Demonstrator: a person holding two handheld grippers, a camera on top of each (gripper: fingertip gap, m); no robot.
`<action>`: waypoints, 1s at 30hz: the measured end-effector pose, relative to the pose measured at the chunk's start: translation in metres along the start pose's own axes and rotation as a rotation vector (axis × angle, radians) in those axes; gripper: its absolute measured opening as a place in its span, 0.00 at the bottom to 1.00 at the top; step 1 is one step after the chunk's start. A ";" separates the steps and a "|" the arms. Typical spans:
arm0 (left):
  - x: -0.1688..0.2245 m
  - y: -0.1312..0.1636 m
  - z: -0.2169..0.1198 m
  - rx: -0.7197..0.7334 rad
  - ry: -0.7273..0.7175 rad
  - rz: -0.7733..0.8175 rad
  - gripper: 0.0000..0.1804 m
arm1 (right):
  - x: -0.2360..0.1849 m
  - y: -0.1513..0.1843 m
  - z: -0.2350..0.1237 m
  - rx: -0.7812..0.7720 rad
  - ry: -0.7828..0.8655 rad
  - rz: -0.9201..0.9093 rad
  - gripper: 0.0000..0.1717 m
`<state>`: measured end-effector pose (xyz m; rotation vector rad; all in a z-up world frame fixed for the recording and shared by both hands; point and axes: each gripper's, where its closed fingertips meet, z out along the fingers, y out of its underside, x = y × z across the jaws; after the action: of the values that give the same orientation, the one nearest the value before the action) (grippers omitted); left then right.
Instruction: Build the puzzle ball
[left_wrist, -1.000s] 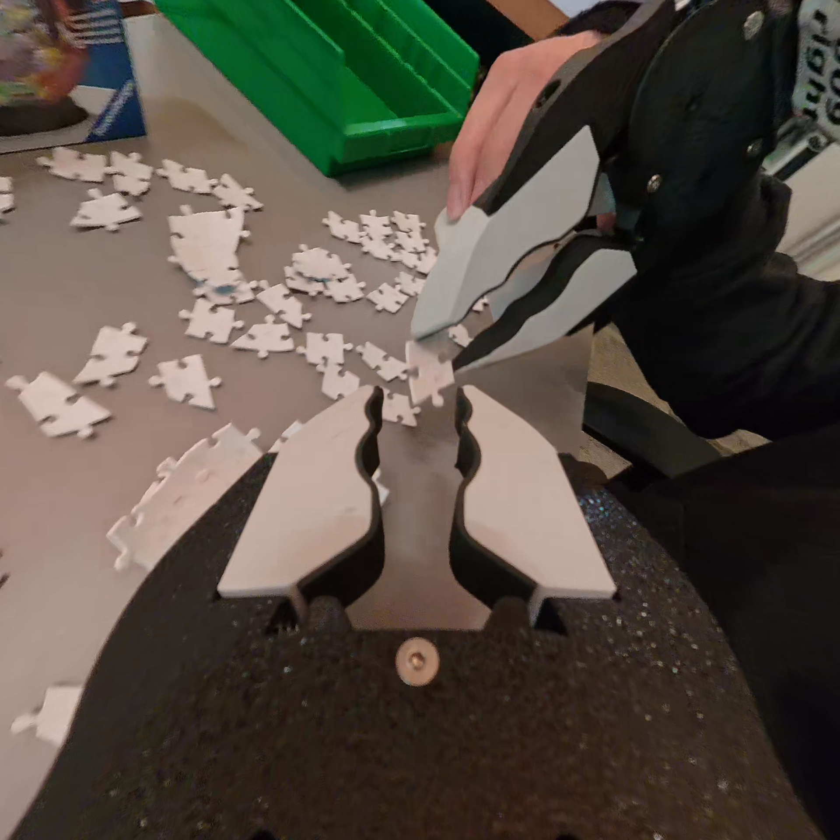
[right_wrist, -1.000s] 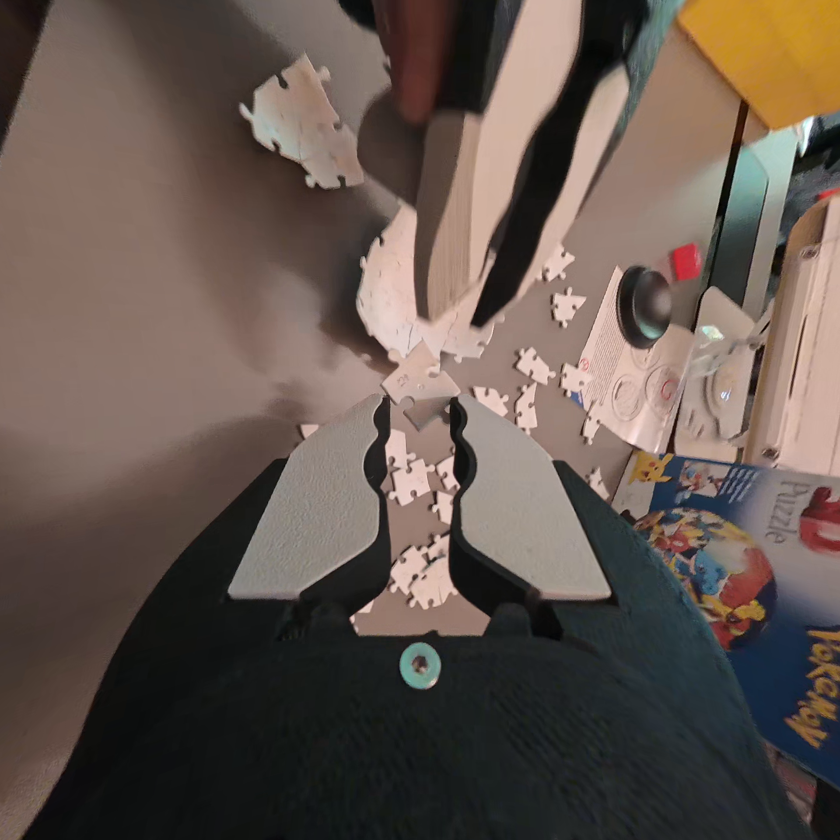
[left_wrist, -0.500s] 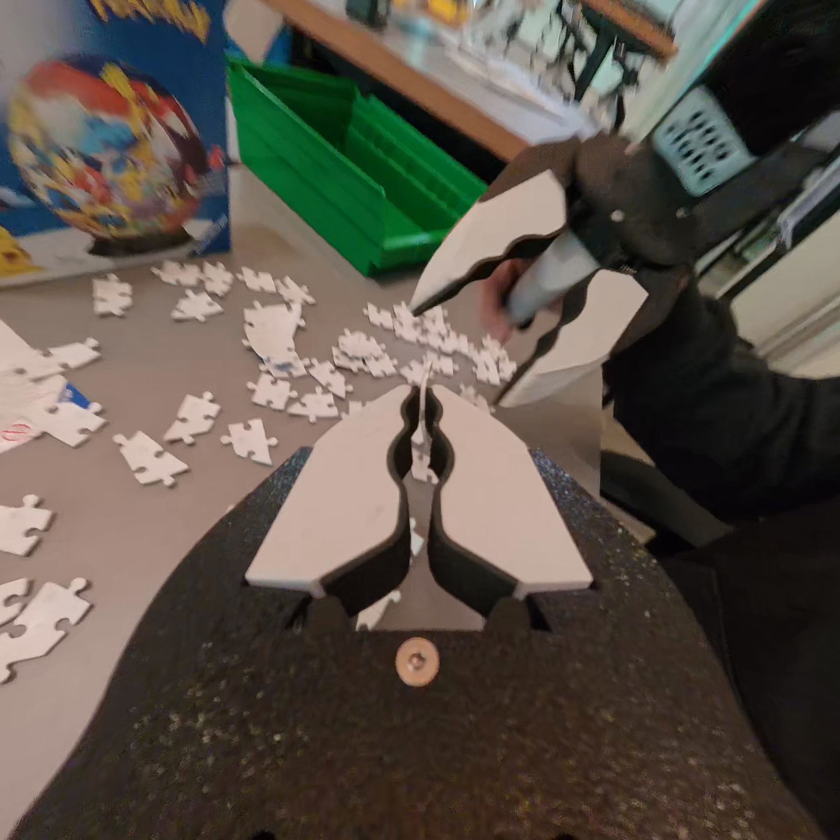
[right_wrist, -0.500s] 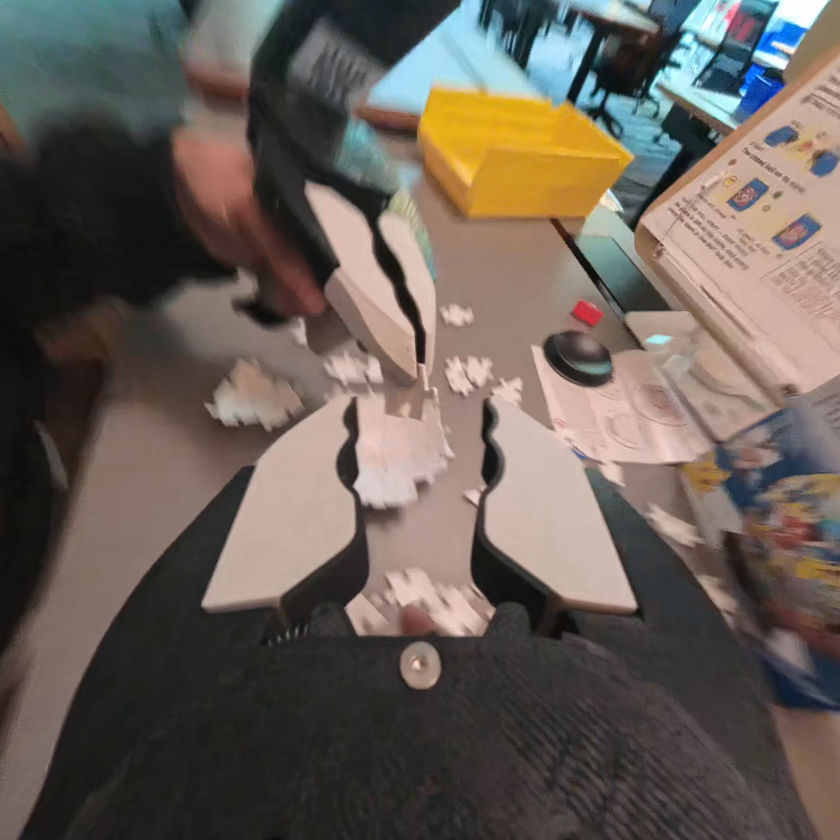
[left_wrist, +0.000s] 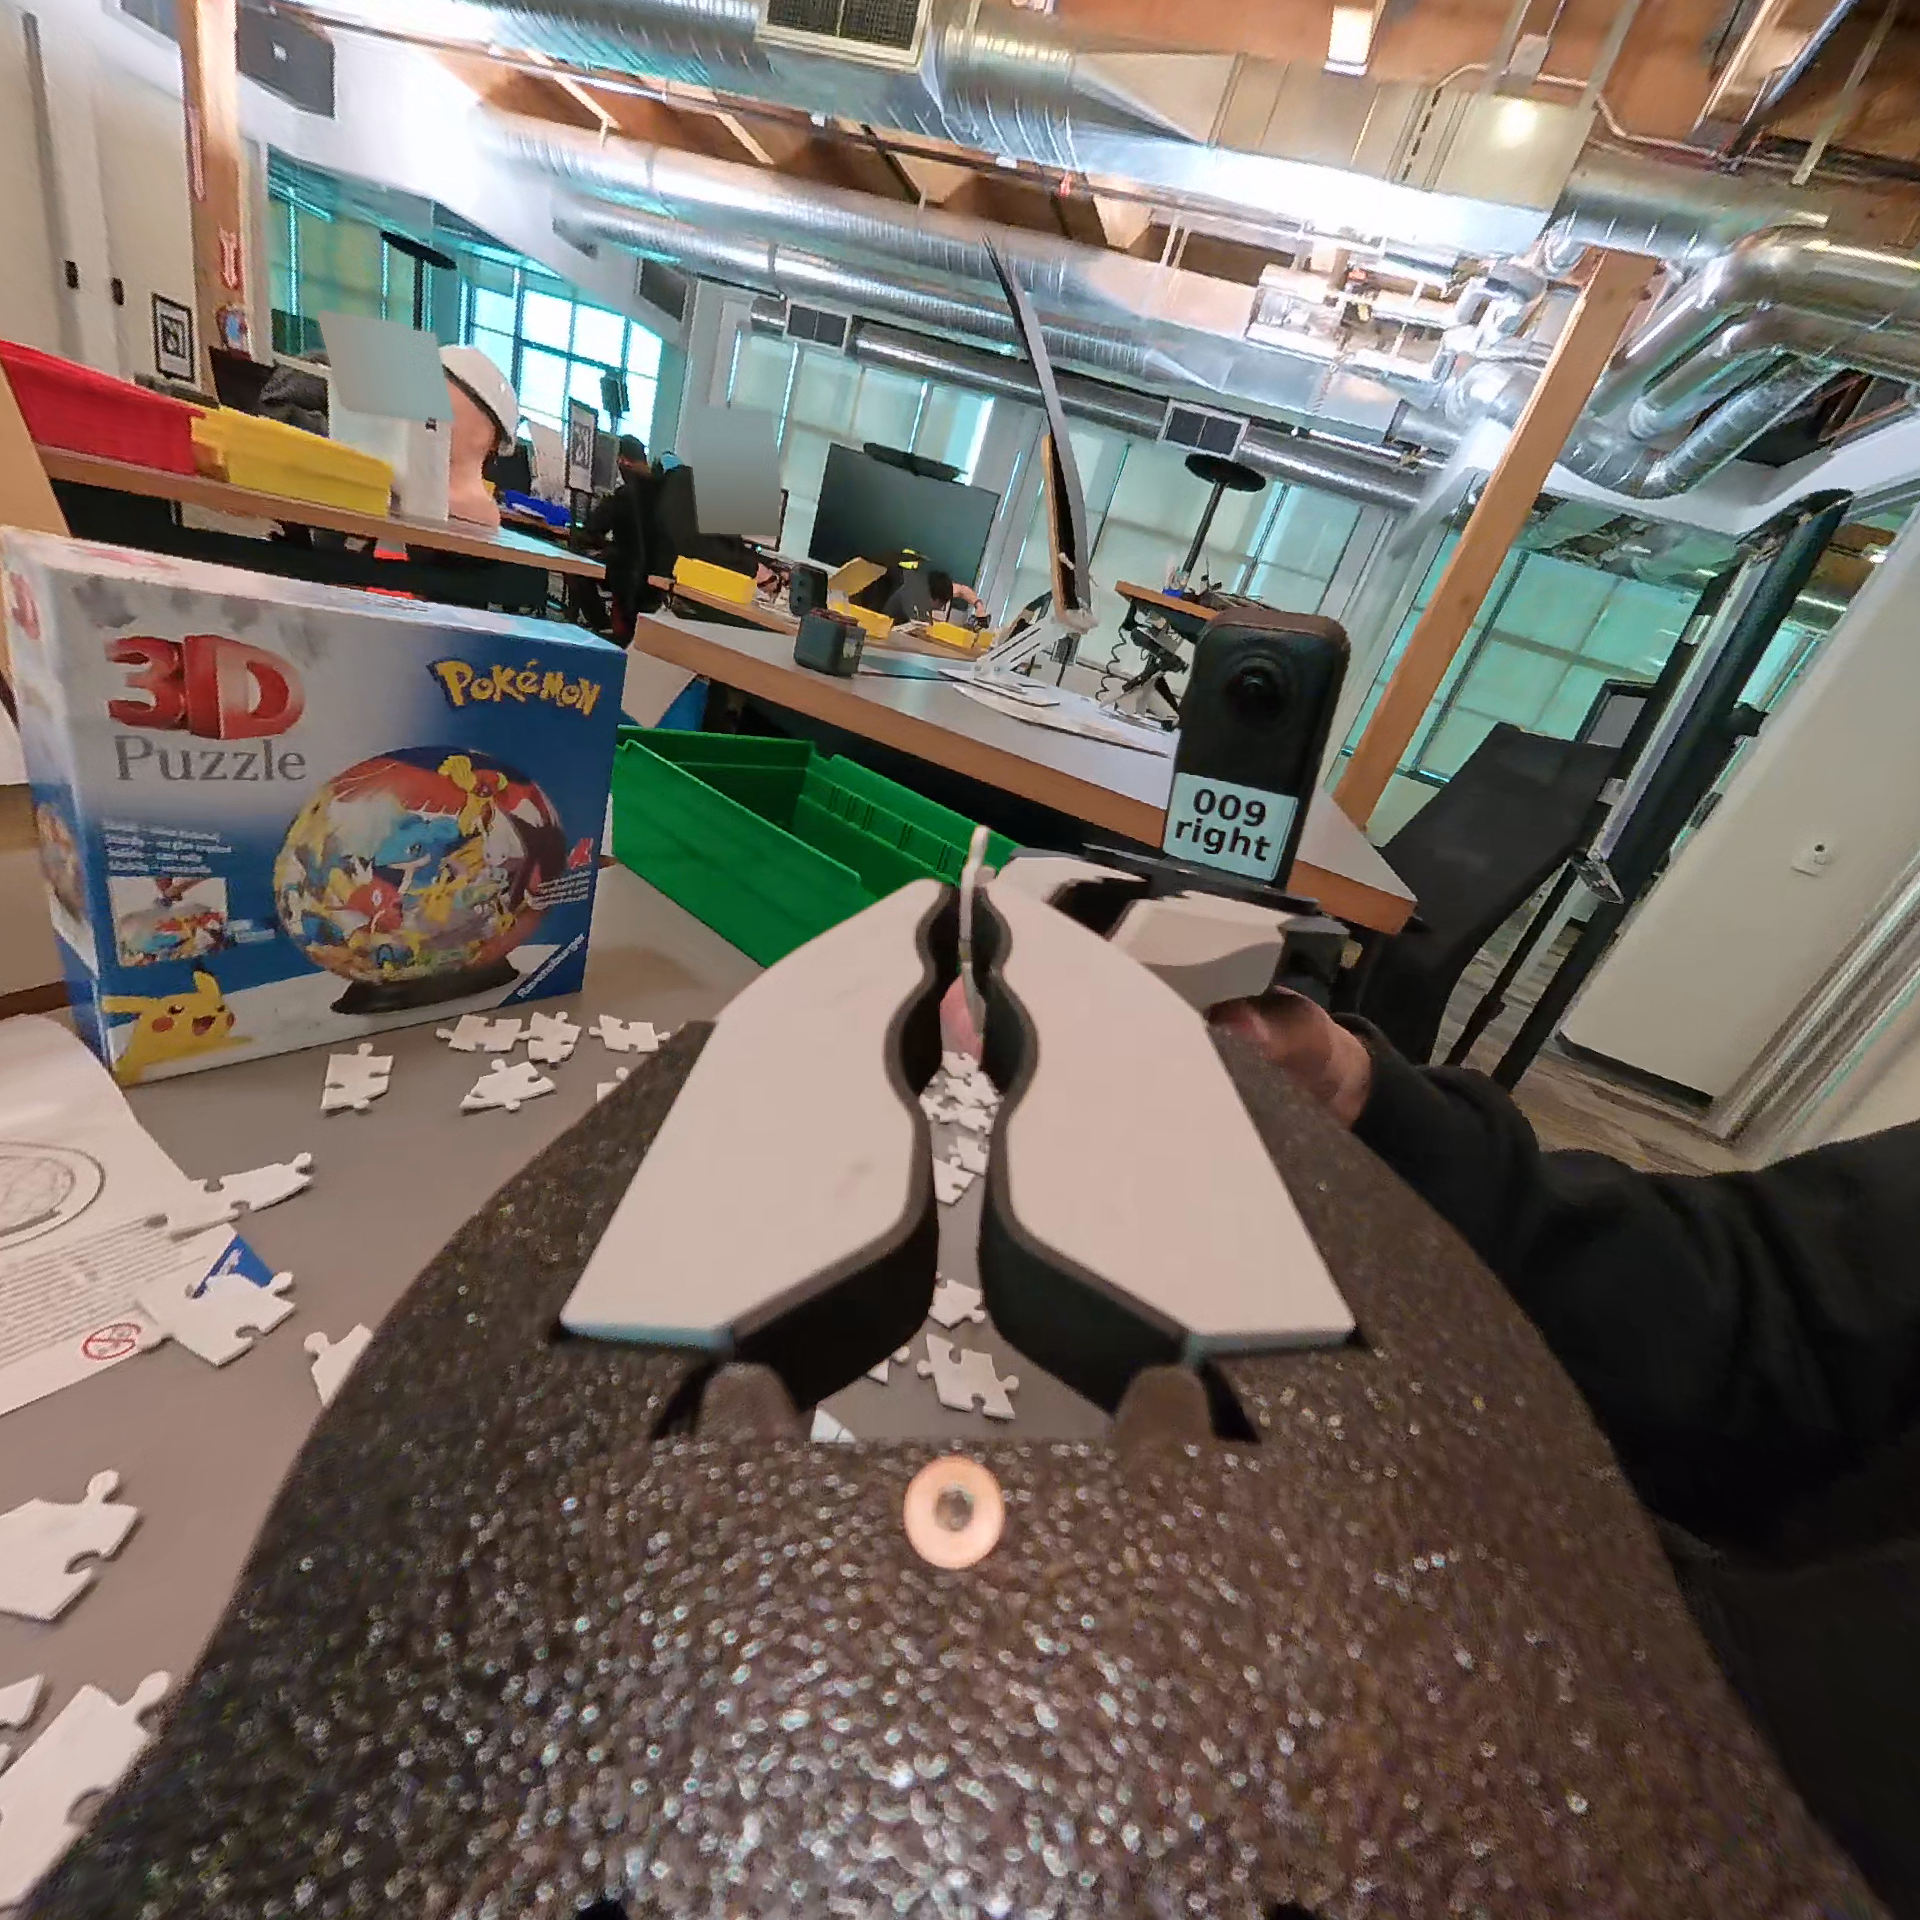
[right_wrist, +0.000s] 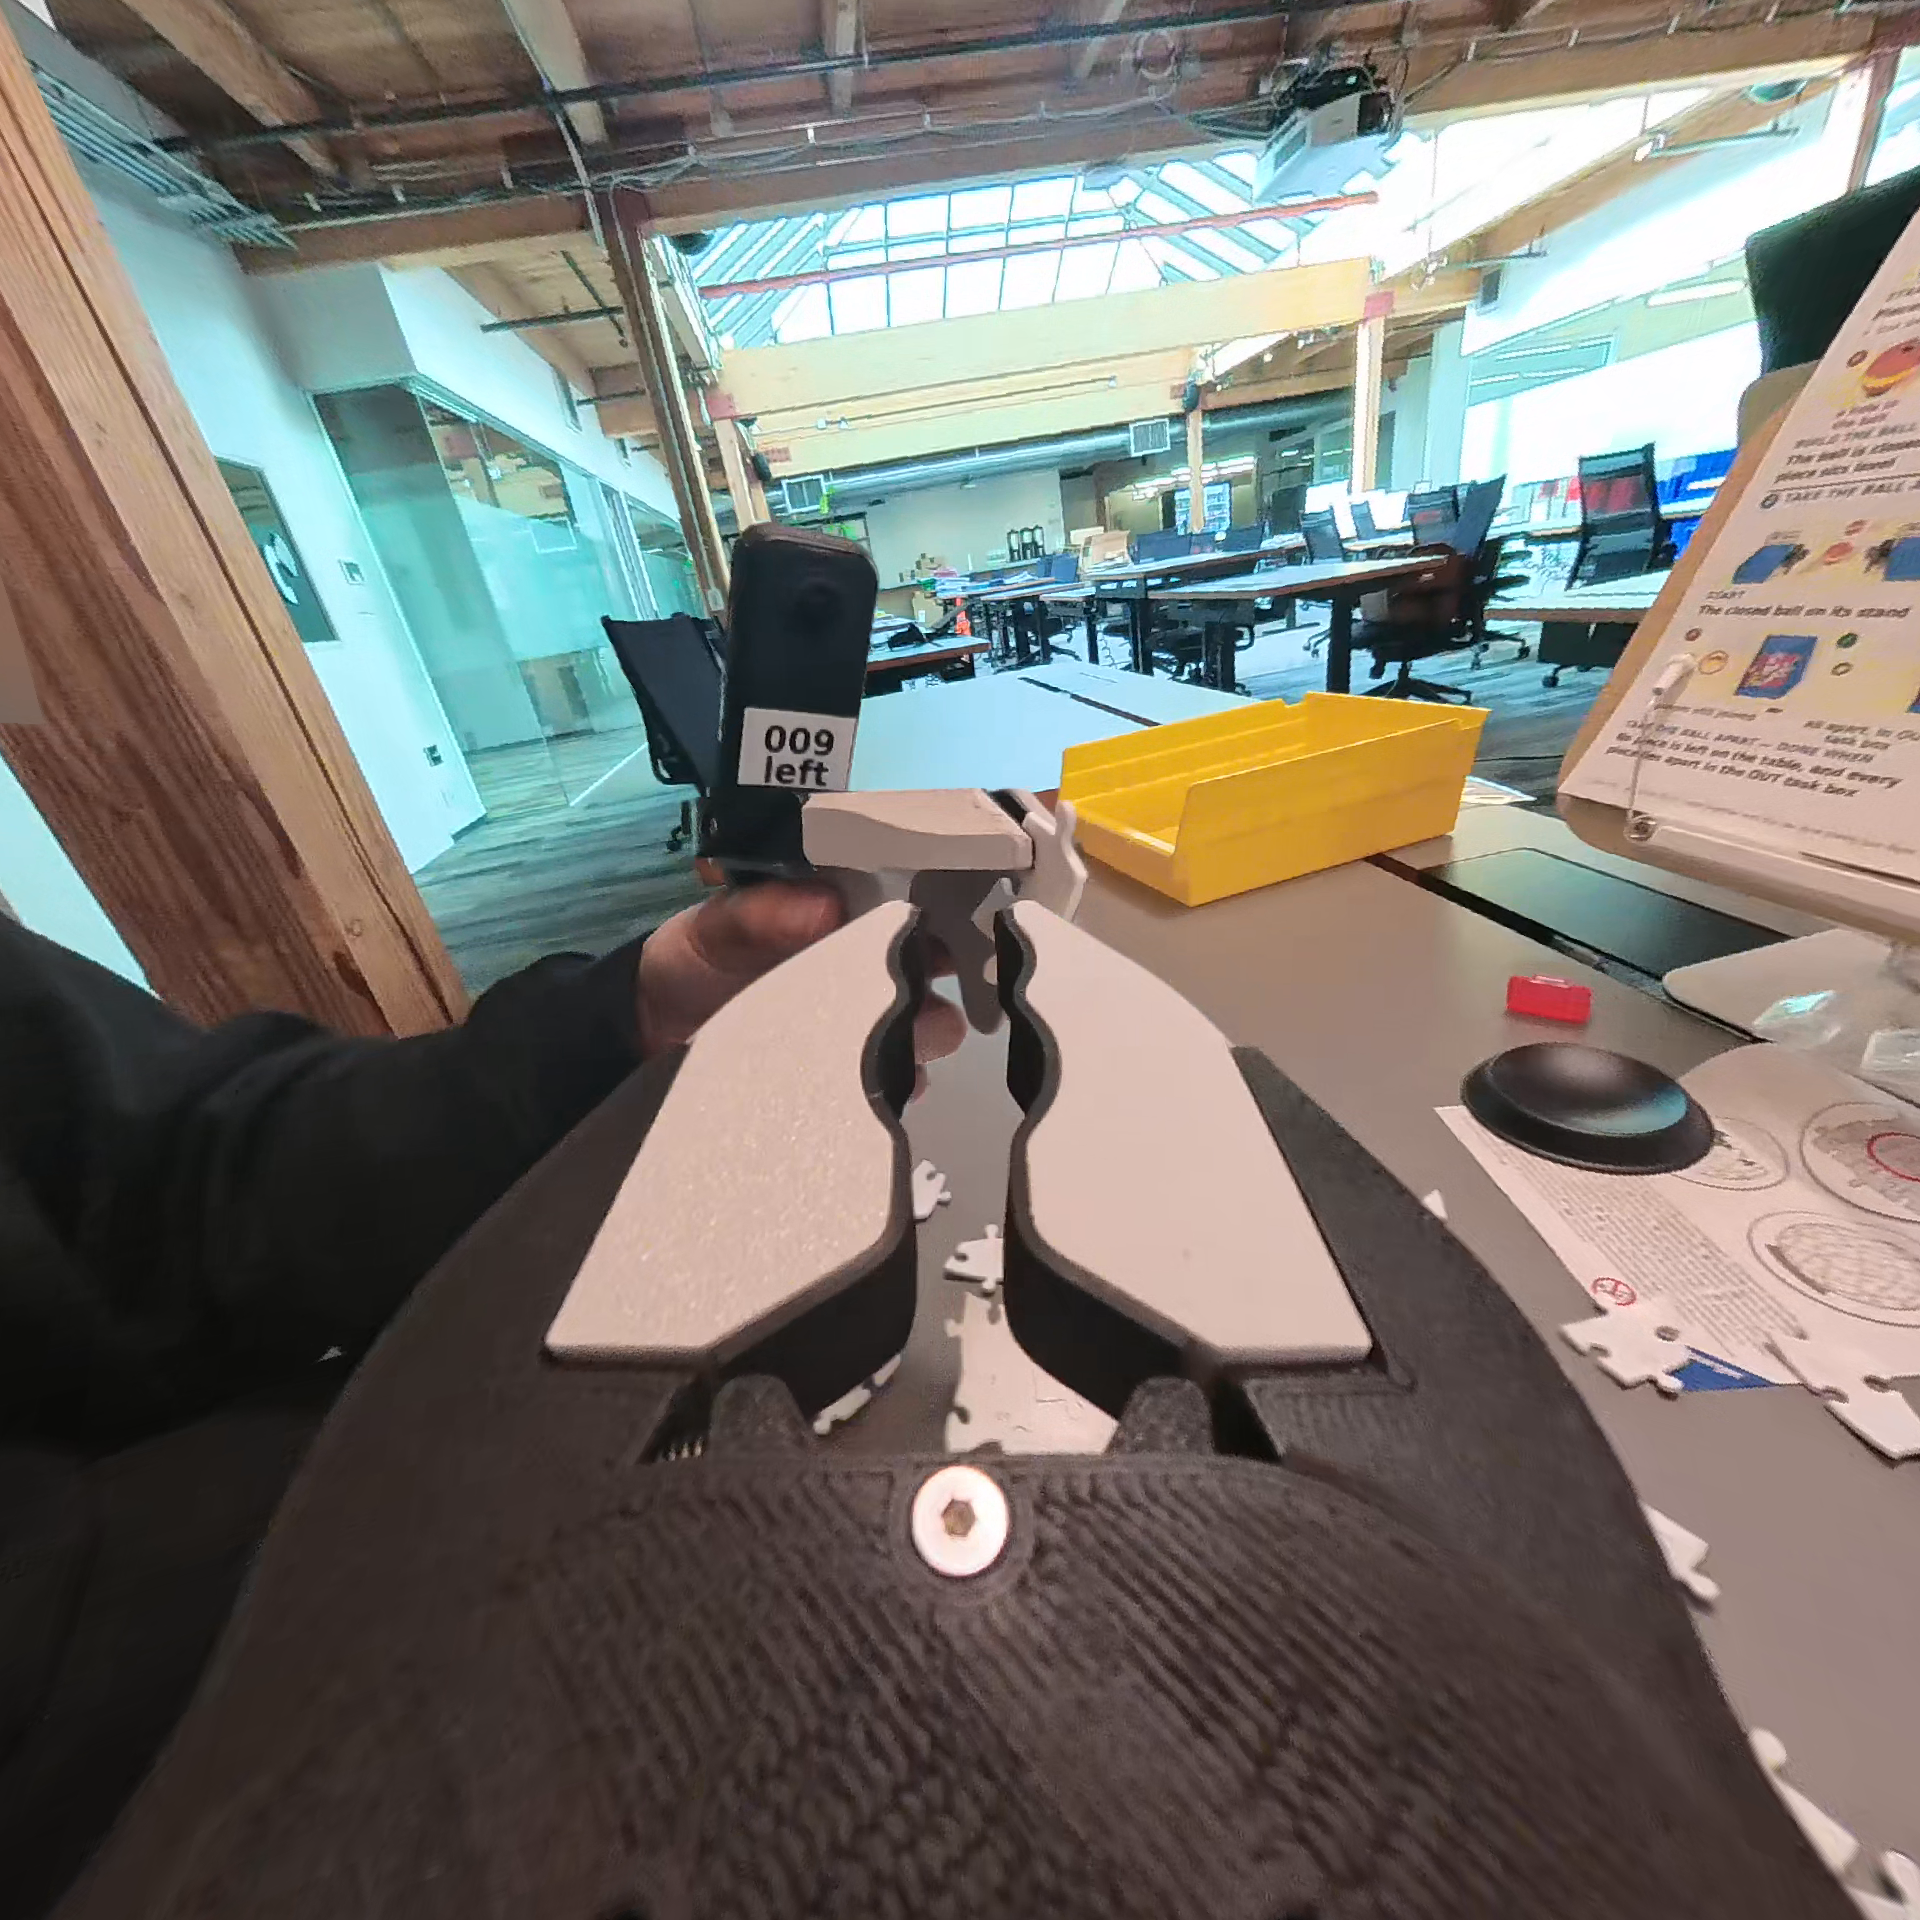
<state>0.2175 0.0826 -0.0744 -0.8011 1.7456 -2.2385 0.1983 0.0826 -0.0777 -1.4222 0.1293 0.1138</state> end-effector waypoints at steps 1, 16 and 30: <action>0.000 0.001 -0.001 0.000 0.001 -0.003 0.01 | -0.001 0.000 0.000 0.003 -0.006 0.009 0.08; 0.008 0.013 -0.003 -0.066 0.051 0.041 0.02 | 0.008 0.013 0.002 -0.093 0.035 0.006 0.01; -0.016 0.050 0.007 -0.421 0.155 0.152 0.01 | 0.036 0.039 -0.014 -0.292 0.093 0.016 0.02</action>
<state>0.2263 0.0700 -0.1249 -0.5504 2.3107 -1.9049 0.2269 0.0746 -0.1238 -1.7189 0.2078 0.0819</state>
